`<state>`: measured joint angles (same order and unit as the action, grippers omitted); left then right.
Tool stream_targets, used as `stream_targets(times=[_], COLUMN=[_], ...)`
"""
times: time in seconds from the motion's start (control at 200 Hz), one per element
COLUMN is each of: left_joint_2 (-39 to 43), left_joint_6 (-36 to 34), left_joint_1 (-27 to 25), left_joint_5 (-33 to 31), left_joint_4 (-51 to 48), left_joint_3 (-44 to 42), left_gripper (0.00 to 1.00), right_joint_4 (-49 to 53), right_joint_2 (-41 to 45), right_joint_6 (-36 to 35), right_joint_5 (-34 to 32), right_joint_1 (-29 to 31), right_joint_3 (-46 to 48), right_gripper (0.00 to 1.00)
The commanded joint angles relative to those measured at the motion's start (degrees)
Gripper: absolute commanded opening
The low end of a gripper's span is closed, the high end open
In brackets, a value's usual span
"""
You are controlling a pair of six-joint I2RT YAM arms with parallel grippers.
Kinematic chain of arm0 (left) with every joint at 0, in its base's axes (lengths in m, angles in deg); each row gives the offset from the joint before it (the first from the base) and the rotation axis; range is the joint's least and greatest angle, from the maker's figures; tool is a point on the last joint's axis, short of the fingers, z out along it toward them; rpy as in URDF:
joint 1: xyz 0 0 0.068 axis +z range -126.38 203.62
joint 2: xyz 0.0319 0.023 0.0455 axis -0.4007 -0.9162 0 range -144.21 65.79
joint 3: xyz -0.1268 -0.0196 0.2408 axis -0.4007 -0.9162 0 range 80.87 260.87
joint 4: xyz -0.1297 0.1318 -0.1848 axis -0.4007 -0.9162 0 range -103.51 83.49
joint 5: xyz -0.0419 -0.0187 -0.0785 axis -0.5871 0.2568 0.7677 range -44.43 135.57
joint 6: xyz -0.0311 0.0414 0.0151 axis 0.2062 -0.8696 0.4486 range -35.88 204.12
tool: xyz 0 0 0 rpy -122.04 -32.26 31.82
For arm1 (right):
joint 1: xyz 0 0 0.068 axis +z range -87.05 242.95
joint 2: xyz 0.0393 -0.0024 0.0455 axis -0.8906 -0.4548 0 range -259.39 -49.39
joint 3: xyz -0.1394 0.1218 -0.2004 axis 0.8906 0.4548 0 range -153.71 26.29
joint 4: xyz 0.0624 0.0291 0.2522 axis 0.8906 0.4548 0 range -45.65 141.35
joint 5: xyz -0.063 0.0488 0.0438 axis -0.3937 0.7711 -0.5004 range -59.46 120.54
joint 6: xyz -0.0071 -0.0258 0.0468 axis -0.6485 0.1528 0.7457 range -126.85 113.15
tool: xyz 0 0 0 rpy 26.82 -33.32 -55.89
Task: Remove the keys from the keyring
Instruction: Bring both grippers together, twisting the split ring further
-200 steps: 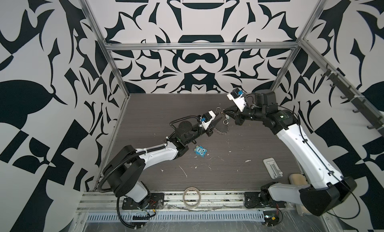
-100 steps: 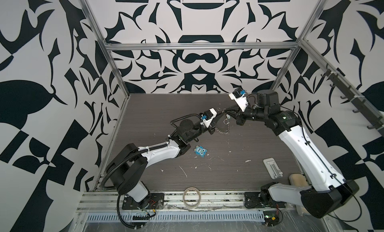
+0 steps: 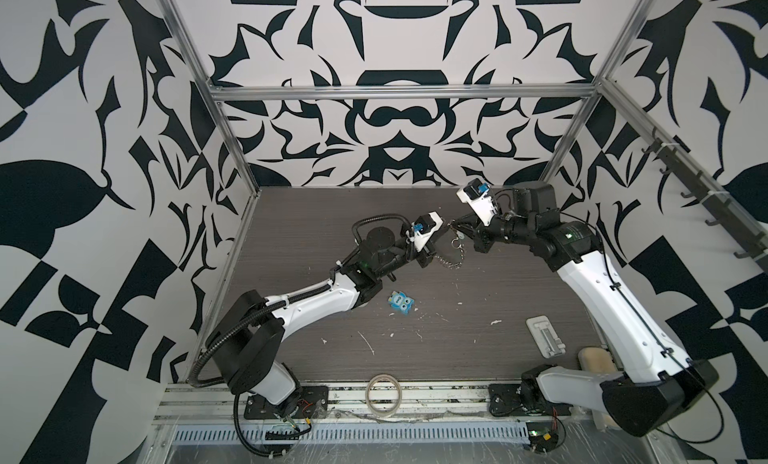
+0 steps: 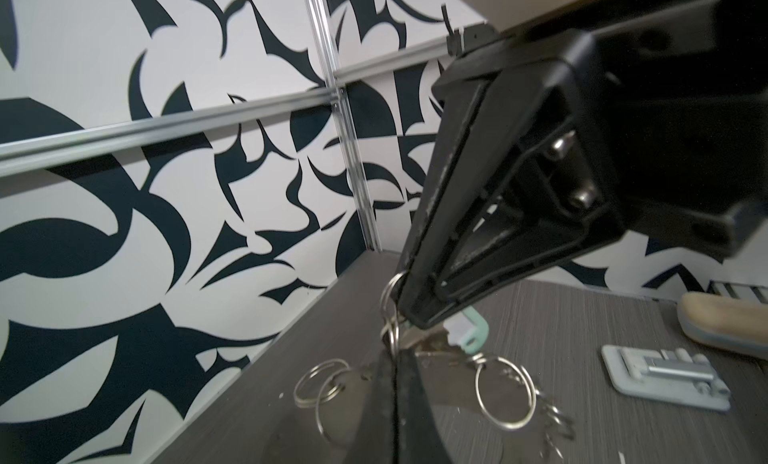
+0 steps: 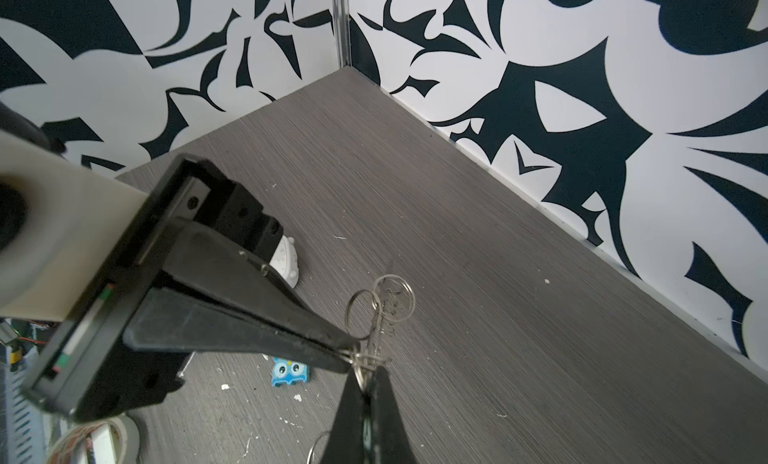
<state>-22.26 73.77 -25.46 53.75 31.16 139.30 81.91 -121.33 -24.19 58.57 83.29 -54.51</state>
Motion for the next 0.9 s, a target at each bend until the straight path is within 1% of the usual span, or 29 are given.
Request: stream_targets(times=[0.0, 0.155, 0.345, 0.415, 0.495, 0.57, 0.67, 0.775, 0.825, 0.895], left_joint_2=[2.71, 2.6, 2.27, 2.47, 2.71, 2.99, 3.49, 3.5, 3.78, 4.15], left_joint_6=[-2.95, -4.86, -5.98, -5.64, -4.99, -4.44, -2.34, -3.04, -3.4, -4.11], left_joint_1=[-0.05, -0.05, -0.05, -0.04, -0.05, -0.05, 0.73, 1.0, 1.02, 1.0], left_joint_5=[-0.4, -1.12, -1.1, -0.83, -0.29, -0.39, 0.71, -0.15, 0.28, 0.87], left_joint_4=[-8.6, -16.64, -23.59, -23.57, -22.89, -21.33, -17.66, -21.39, -21.01, -18.24], left_joint_3=[4.23, 8.4, 13.44, 14.06, 14.0, 13.42, 12.18, 14.39, 14.15, 12.14], left_gripper=[0.0, 0.0, 0.0, 0.0, 0.0, 0.0, 0.0, 0.0, 0.0, 0.0], right_joint_4=[3.83, 3.96, 3.24, 1.22, 1.23, -0.95, -1.31, -2.62, -4.23, -7.48], right_joint_2=[-0.15, -1.57, -3.47, -3.27, -3.85, -3.41, -3.52, -3.15, -2.54, -1.57], right_joint_6=[-3.08, -3.45, -3.05, -1.93, -1.61, -0.39, 0.23, 0.89, 1.66, 4.29], right_joint_5=[-1.14, -2.56, -3.56, -2.65, -2.27, -0.3, 0.0, 0.23, 1.09, 3.81], right_joint_1=[2.91, 5.42, 8.14, 8.14, 8.4, 8.38, 8.39, 8.4, 8.03, 6.05], right_joint_3=[-0.94, -0.77, -0.16, 0.8, 0.64, 1.28, 1.86, 3.05, 3.98, 5.09], right_gripper=[0.0, 0.0, 0.0, 0.0, 0.0, 0.0, 0.0, 0.0, 0.0, 0.0])
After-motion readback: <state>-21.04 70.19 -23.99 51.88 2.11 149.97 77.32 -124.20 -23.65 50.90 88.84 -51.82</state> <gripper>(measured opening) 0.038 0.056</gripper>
